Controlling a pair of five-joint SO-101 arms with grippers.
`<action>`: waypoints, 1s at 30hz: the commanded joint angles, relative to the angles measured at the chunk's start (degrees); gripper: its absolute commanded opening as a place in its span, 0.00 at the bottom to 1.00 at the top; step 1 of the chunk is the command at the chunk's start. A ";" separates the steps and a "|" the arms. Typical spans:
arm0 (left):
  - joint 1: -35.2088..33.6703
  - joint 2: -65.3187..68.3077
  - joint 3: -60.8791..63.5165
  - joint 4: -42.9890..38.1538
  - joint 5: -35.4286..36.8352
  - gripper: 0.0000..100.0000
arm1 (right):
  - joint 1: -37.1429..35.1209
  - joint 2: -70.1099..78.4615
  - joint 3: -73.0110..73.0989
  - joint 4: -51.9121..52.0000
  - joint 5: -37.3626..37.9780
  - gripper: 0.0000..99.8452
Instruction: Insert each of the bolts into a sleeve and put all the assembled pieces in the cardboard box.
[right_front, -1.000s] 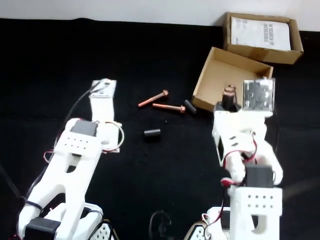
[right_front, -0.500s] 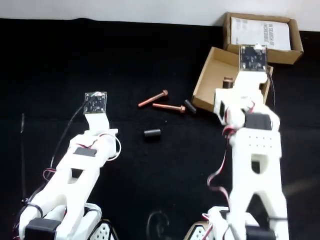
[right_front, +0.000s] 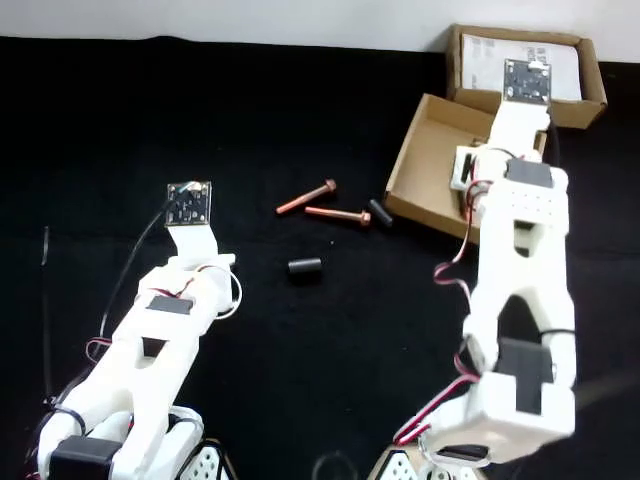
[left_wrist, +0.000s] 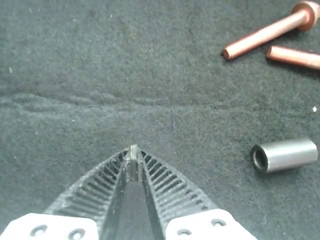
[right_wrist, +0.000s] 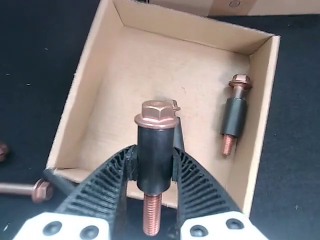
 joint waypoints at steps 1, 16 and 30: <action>-0.66 -0.75 -0.22 -0.79 -0.09 0.01 | 0.31 3.82 -6.90 -0.04 0.70 0.01; -2.51 -0.75 -0.22 -0.70 -0.09 0.01 | -5.85 26.59 -25.71 0.04 8.62 0.01; -3.38 -0.75 -0.31 -0.79 0.18 0.01 | -5.76 28.62 -35.65 18.51 14.68 0.22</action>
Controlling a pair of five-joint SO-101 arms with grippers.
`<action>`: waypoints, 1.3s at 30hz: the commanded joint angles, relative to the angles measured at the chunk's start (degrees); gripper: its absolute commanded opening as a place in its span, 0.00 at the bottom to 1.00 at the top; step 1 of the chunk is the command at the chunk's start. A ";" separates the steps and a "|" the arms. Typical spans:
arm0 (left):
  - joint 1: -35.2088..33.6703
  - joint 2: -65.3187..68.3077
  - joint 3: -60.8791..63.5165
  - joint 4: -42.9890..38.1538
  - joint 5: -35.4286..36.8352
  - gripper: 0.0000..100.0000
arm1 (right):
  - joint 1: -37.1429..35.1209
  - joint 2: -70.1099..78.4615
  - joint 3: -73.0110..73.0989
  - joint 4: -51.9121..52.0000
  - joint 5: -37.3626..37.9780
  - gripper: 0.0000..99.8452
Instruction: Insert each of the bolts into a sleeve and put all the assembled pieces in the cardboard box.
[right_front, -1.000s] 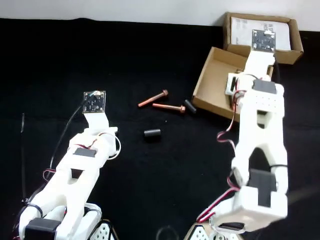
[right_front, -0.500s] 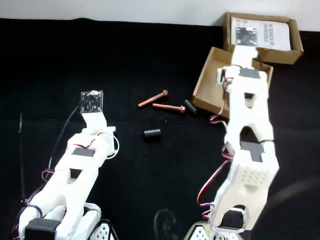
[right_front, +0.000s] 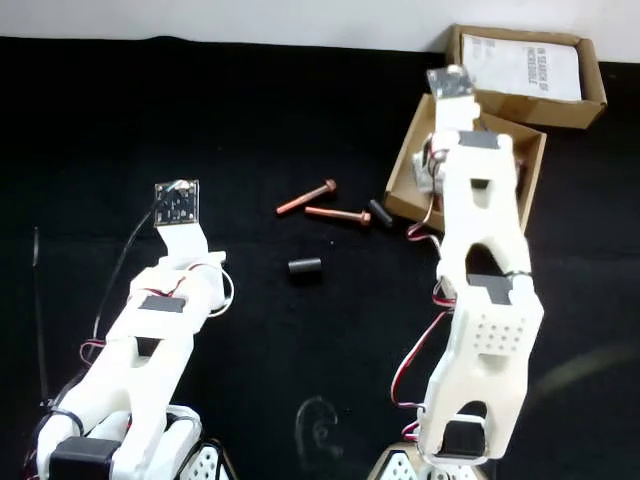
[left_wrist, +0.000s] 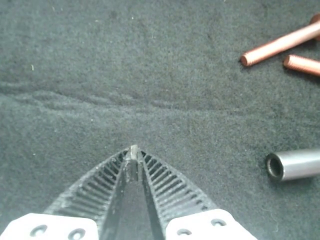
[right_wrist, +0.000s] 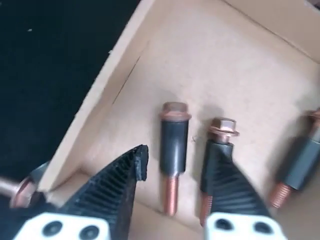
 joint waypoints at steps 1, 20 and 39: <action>-0.66 -0.75 -0.31 -0.70 0.18 0.01 | 0.04 -1.01 -6.11 5.93 4.84 0.21; -0.66 -0.75 -0.66 -0.79 0.00 0.01 | -14.11 -6.11 -19.82 38.46 6.24 0.21; -0.75 -0.75 -0.66 -0.79 0.00 0.01 | -17.01 -5.58 5.49 16.66 11.16 0.21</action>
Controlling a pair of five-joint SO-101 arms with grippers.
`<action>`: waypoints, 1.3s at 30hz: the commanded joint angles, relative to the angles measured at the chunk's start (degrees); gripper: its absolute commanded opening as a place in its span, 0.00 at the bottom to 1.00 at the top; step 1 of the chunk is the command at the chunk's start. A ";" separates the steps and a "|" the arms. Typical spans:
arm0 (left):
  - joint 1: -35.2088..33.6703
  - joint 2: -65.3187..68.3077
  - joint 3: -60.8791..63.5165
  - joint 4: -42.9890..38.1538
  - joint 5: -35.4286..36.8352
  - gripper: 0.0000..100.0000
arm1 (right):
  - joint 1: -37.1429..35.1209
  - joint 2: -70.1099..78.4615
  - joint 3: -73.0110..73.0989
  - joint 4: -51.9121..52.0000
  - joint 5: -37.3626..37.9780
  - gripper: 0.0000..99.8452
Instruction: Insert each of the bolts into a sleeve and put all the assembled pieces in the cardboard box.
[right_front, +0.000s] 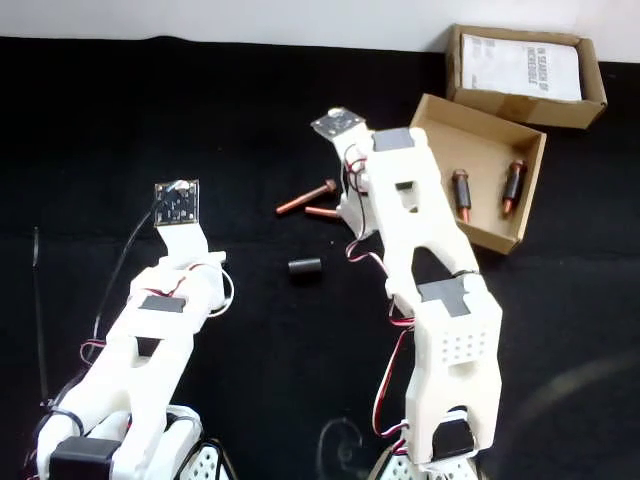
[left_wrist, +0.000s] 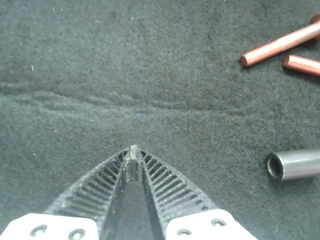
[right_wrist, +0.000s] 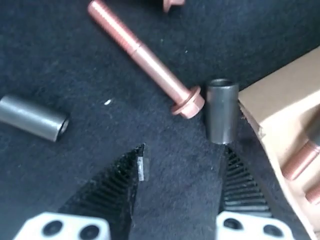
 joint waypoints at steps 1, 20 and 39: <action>-0.75 -0.75 -0.75 -0.79 0.00 0.01 | -0.40 -1.27 -0.48 -1.71 2.99 0.21; -2.51 -0.57 -1.80 -0.88 0.18 0.01 | 6.99 19.56 -26.33 4.53 6.59 0.21; -2.59 5.05 -5.05 -0.62 0.26 0.01 | 9.27 21.32 -49.63 19.82 10.20 0.21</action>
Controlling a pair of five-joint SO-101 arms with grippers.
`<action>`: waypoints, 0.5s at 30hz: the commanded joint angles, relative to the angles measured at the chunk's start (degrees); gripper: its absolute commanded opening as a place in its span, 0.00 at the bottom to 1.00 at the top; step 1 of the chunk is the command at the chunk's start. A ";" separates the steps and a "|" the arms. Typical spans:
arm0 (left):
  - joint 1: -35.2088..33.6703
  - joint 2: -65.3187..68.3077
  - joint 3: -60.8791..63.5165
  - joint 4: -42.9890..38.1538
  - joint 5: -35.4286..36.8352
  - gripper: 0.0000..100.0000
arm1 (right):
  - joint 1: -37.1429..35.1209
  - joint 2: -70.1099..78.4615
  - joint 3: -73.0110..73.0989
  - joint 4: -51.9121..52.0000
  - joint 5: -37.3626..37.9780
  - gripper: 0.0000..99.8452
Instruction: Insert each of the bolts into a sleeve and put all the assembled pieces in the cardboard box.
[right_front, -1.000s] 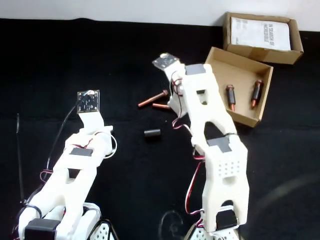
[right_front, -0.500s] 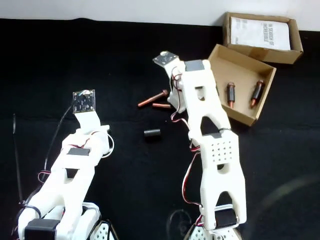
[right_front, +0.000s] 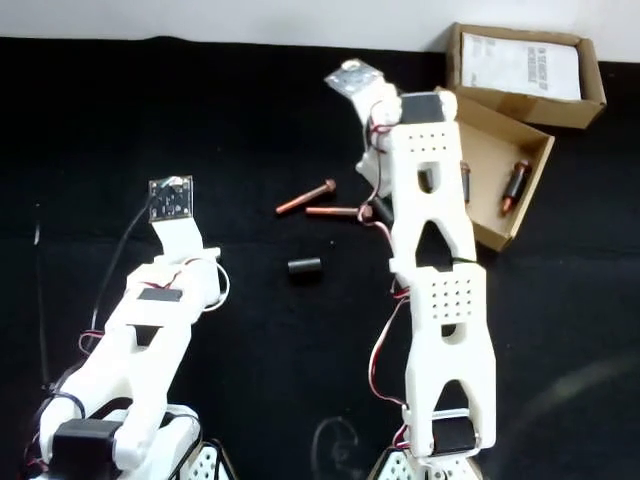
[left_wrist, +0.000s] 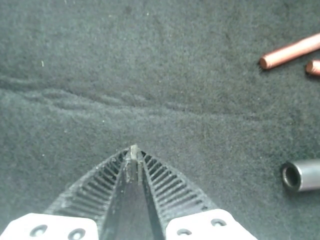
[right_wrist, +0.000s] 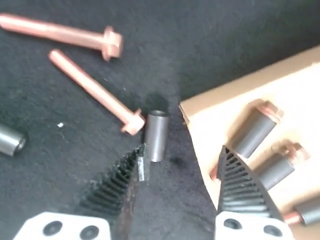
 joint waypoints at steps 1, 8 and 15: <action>-0.57 -0.04 -2.15 -0.62 0.26 0.01 | 0.92 -0.40 0.92 0.66 0.53 0.21; -0.57 -0.04 -2.15 -0.62 0.26 0.01 | 0.31 -0.40 6.02 0.57 0.09 0.21; -0.57 -0.04 -2.15 -0.62 0.26 0.01 | -0.75 -0.40 8.75 0.57 0.09 0.21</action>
